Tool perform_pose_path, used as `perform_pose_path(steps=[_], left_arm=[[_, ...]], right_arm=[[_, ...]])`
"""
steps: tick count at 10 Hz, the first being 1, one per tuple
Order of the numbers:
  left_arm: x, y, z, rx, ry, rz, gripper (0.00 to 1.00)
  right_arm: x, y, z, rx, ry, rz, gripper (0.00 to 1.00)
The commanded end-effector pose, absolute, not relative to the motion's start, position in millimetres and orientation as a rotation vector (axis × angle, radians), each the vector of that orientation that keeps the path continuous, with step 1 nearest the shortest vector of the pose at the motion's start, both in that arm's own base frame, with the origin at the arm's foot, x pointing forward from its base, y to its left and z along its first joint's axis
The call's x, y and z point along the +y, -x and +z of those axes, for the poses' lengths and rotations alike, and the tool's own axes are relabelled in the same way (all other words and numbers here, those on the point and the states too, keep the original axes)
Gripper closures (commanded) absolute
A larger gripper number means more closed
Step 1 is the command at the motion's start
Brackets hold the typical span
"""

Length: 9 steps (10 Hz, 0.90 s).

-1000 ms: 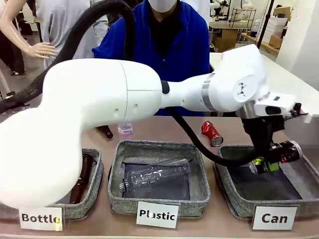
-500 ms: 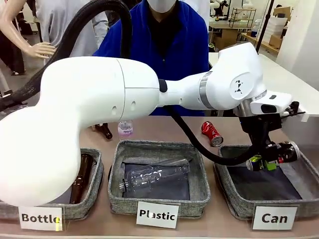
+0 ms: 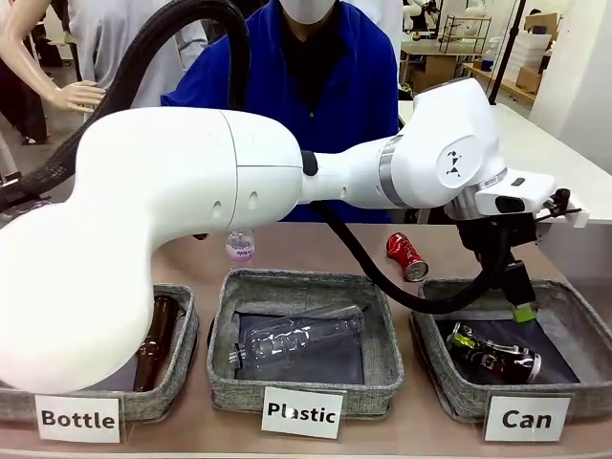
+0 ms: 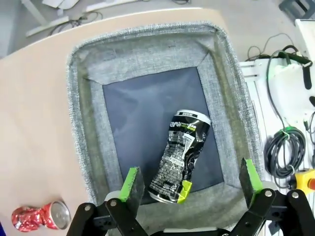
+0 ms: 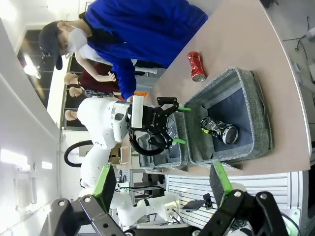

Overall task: Sort the can waste into the basket.
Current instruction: Pick up the can waste from the table and place it in the right Fabric basket.

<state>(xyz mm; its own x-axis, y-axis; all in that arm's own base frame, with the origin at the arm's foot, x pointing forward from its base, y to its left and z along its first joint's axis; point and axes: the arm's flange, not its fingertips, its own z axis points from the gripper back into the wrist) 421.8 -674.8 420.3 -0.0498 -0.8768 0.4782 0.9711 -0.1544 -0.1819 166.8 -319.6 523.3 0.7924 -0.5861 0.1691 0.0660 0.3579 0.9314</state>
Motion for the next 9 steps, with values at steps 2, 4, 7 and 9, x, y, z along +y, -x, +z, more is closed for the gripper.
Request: perform_pose_path(steps=[2,4,7,9], left_arm=[[-665.3,-416.6,428.0,-0.217,0.630,-1.617,0.00],[-652.8,-406.7,442.3,-0.185,0.579,-1.627,0.00],[-548.0,-365.1,464.9,0.111,0.466,-1.634,0.00],[-488.0,-341.4,479.8,0.008,0.455,-1.611,0.00]], right_arm=[[-317.3,-166.3,521.2,-0.507,-1.121,-0.411,0.00],[-311.4,-171.6,518.0,-0.469,-1.128,-0.389,0.00],[-294.6,-190.1,509.9,-0.406,-1.136,-0.376,0.00],[-246.9,-204.4,511.7,-0.359,-1.115,-0.293,0.00]])
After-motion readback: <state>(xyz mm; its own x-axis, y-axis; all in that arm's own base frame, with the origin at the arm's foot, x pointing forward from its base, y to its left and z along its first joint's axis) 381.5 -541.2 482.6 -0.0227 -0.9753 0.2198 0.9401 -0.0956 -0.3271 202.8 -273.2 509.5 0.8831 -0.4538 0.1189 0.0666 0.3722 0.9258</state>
